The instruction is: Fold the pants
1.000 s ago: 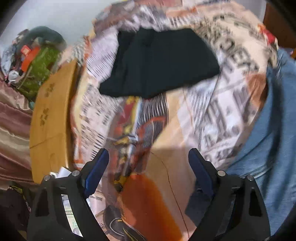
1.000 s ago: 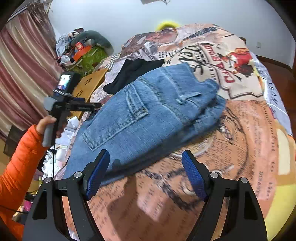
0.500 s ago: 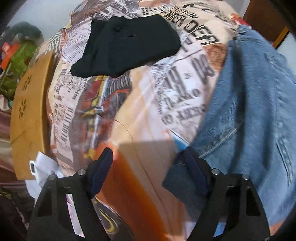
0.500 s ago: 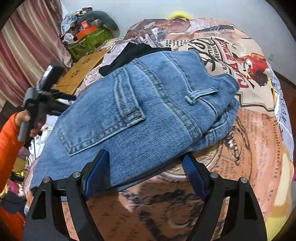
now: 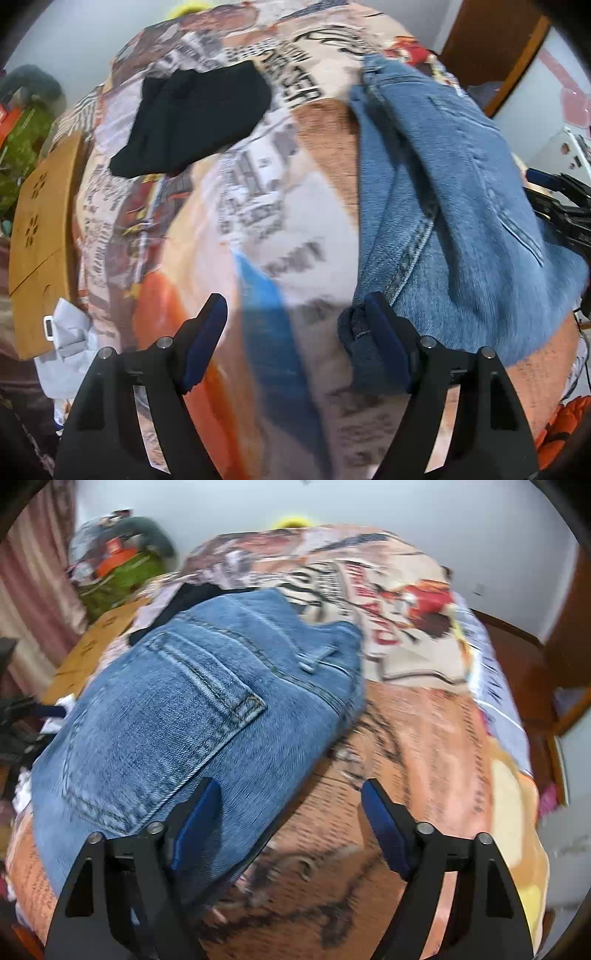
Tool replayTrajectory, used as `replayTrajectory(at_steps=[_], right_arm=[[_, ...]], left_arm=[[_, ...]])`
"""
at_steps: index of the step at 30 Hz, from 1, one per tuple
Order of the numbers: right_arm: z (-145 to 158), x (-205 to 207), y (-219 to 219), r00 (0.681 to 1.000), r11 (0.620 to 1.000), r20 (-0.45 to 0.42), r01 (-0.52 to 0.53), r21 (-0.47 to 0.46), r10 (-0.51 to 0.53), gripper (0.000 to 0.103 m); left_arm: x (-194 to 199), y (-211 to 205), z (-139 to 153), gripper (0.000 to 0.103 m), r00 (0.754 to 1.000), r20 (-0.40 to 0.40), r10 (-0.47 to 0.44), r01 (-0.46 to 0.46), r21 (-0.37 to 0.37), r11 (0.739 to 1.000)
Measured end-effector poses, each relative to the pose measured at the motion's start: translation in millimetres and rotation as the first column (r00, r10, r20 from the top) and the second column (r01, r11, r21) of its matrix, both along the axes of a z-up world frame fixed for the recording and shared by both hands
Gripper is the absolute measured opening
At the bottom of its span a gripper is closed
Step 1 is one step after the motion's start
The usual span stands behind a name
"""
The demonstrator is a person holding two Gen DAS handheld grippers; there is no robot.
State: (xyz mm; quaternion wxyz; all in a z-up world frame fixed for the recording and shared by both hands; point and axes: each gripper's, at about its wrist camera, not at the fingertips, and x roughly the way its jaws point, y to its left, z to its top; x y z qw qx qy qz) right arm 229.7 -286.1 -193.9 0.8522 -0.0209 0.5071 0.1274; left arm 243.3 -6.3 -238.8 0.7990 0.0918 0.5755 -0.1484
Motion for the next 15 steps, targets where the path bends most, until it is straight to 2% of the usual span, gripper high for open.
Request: replayTrajectory(at_steps=[2, 5, 9, 12, 15], right_arm=[[5.9, -5.2, -6.0, 1.000, 1.000, 0.003, 0.014, 0.007, -0.014, 0.068], [18.7, -16.5, -16.2, 1.000, 0.996, 0.010, 0.028, 0.088, -0.029, 0.068], [31.9, -36.1, -19.9, 0.999, 0.981, 0.021, 0.040, 0.190, -0.045, 0.068], [30.6, -44.4, -15.8, 0.999, 0.968, 0.001, 0.037, 0.248, -0.038, 0.067], [18.7, -47.0, -7.7, 0.999, 0.964, -0.039, 0.029, 0.264, -0.019, 0.056]], left_arm=[[-5.1, -8.6, 2.8, 0.077, 1.000, 0.029, 0.001, -0.001, 0.008, 1.000], [-9.3, -15.3, 12.8, 0.077, 0.996, 0.087, 0.020, -0.023, 0.040, 0.999], [-12.2, -20.0, 33.5, 0.077, 0.992, 0.124, 0.008, -0.001, -0.060, 0.998], [-15.1, -33.6, 40.0, 0.077, 0.987, 0.159, -0.026, 0.037, -0.072, 0.997], [-14.7, -49.3, 27.0, 0.077, 0.989, 0.135, -0.054, 0.063, -0.063, 0.996]])
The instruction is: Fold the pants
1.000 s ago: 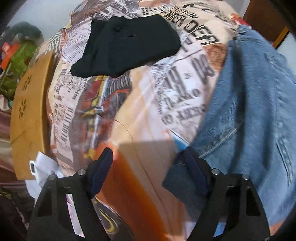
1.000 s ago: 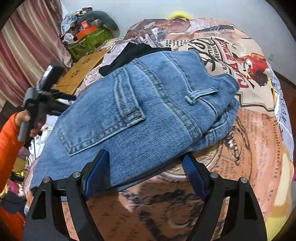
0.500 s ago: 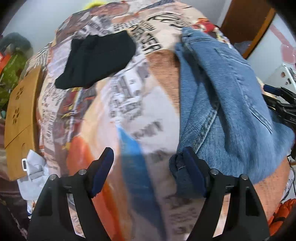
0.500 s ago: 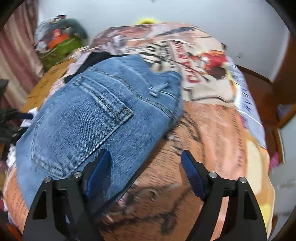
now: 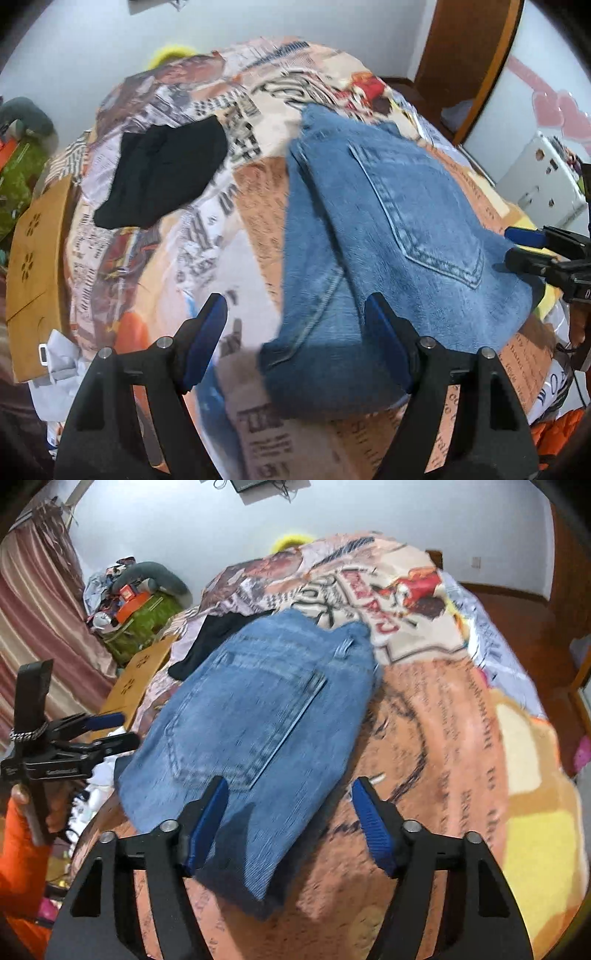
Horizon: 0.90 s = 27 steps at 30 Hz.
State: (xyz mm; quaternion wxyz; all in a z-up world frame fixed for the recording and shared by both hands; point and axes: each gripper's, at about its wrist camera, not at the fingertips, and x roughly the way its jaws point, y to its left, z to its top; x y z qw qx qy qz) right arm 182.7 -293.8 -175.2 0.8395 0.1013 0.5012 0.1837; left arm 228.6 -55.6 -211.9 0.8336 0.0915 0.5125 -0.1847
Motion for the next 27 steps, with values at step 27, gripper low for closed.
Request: replayTrajectory(at_steps=[27], right_arm=[[-7.1, -4.8, -2.9, 1.000, 1.000, -0.002, -0.010, -0.014, 0.010, 0.026]], left_arm=[[-5.9, 31.6, -1.6, 0.071, 0.992, 0.059, 0.112, -0.113, 0.009, 0.994]])
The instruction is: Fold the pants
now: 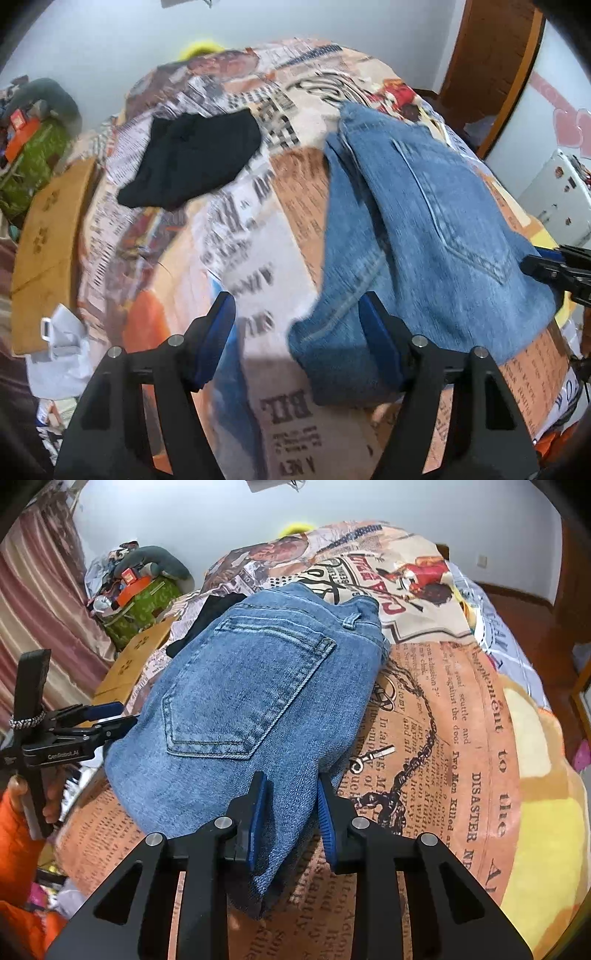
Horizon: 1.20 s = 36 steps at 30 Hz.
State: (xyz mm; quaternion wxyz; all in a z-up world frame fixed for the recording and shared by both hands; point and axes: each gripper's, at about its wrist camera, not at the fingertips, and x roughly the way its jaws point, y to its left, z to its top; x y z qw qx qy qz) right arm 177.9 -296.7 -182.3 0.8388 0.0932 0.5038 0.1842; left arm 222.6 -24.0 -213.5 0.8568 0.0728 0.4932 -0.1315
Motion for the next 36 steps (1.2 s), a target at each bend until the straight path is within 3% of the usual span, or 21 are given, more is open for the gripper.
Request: replayTrajectory(at_steps=[5, 12, 15, 19, 29, 32, 34, 36], right_arm=[[19.3, 13.8, -15.1, 0.998, 0.999, 0.049, 0.042, 0.000, -0.042, 0.027], [26.4, 56.0, -32.0, 0.991, 0.996, 0.101, 0.085, -0.007, -0.083, 0.039], [22.2, 77.2, -37.2, 0.990, 0.996, 0.106, 0.093, -0.010, -0.092, 0.042], [14.2, 105.5, -46.6, 0.982, 0.988, 0.113, 0.152, 0.007, -0.152, 0.054], [-20.2, 175.4, -44.6, 0.989, 0.988, 0.037, 0.142, 0.058, -0.144, 0.054], [-34.4, 188.9, -38.8, 0.993, 0.992, 0.009, 0.113, 0.052, -0.114, 0.045], [-44.9, 196.0, -35.9, 0.995, 0.994, -0.013, 0.103, 0.037, -0.102, 0.025], [-51.1, 198.5, -36.5, 0.995, 0.994, -0.008, 0.101, 0.041, -0.101, 0.022]], left_arm=[[29.6, -0.9, 28.1, 0.073, 0.998, 0.067, 0.010, -0.009, -0.008, 1.000], [87.6, -41.1, 46.4, 0.083, 0.988, 0.151, -0.039, 0.035, 0.031, 0.999], [117.1, -61.1, 42.9, 0.083, 0.989, 0.131, -0.064, 0.061, 0.024, 0.998], [148.2, -82.5, 31.2, 0.083, 0.992, 0.083, -0.095, 0.095, 0.011, 0.995], [191.8, -119.0, -7.7, 0.083, 0.985, -0.018, -0.169, 0.169, 0.040, 0.985], [196.4, -118.8, -14.4, 0.084, 0.985, -0.019, -0.169, 0.169, 0.040, 0.985], [198.5, -116.8, -18.6, 0.085, 0.986, -0.020, -0.167, 0.168, 0.038, 0.985], [200.0, -115.6, -24.0, 0.085, 0.986, -0.023, -0.163, 0.163, 0.046, 0.985]])
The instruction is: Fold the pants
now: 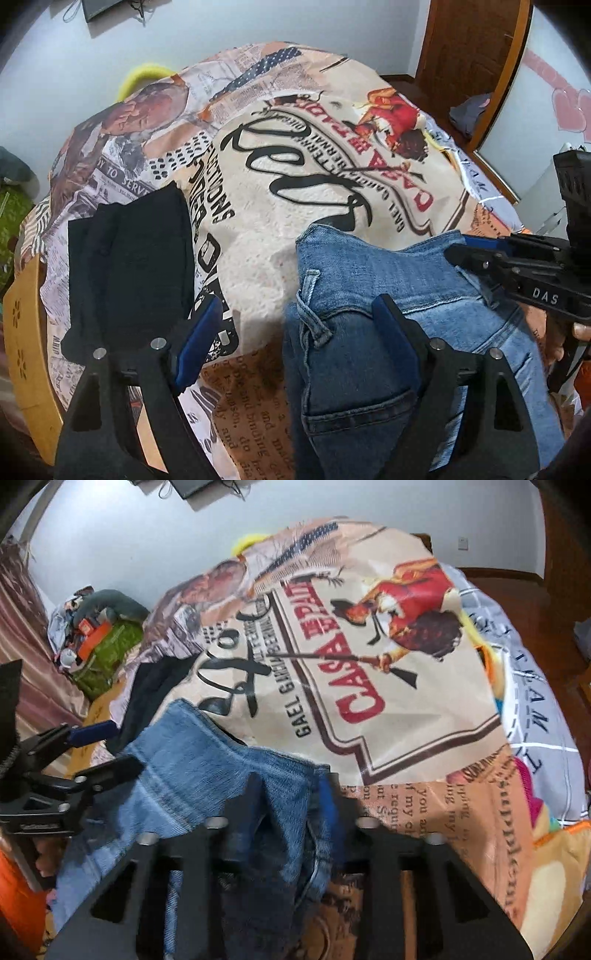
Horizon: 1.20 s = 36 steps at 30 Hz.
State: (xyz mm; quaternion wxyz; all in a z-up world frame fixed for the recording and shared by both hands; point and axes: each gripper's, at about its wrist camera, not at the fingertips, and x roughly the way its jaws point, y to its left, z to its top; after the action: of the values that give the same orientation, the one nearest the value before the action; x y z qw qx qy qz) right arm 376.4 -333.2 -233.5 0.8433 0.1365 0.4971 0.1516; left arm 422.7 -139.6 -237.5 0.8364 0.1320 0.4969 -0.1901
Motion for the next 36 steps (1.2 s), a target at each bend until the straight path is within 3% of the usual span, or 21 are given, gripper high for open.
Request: replayTrajectory(at_steps=[8, 15, 19, 23, 27, 30, 33, 36], right_arm=[[-3.6, -3.3, 8.5, 0.999, 0.993, 0.032, -0.028, -0.118, 0.032, 0.017], [21.6, -13.2, 3.5, 1.000, 0.986, 0.018, -0.013, -0.165, 0.017, 0.017], [46.8, -30.4, 2.3, 0.997, 0.983, 0.069, -0.019, -0.181, 0.032, 0.018], [70.8, -50.8, 4.8, 0.992, 0.987, 0.119, -0.026, -0.159, 0.045, 0.020], [90.6, -73.8, 10.2, 0.984, 0.989, 0.168, -0.041, -0.141, 0.065, 0.030], [99.1, -91.1, 11.1, 0.980, 0.992, 0.192, -0.030, -0.122, 0.053, 0.047], [102.3, -108.1, 9.5, 0.978, 0.993, 0.208, -0.005, -0.116, 0.029, 0.065], [96.2, -121.4, 8.3, 0.983, 0.995, 0.185, -0.003, -0.096, 0.020, 0.073]], left_arm=[[9.3, 7.8, -18.2, 0.090, 1.000, -0.021, 0.010, -0.011, -0.027, 1.000], [4.3, 14.9, -1.8, 0.088, 0.998, -0.025, 0.053, -0.054, -0.058, 0.997], [-13.9, 12.7, 26.3, 0.087, 0.997, 0.068, 0.047, -0.046, -0.019, 0.999], [-38.8, 12.3, 57.8, 0.087, 0.989, 0.146, 0.022, -0.016, -0.042, 0.999], [-61.2, 16.2, 81.0, 0.087, 0.981, 0.194, 0.012, -0.001, -0.061, 0.998], [-73.8, 23.3, 88.6, 0.087, 0.981, 0.195, 0.010, 0.005, -0.076, 0.997], [-80.9, 37.8, 86.1, 0.091, 0.988, 0.150, 0.025, -0.008, -0.113, 0.994], [-81.6, 48.7, 72.7, 0.093, 0.998, 0.053, 0.030, -0.022, -0.137, 0.990]])
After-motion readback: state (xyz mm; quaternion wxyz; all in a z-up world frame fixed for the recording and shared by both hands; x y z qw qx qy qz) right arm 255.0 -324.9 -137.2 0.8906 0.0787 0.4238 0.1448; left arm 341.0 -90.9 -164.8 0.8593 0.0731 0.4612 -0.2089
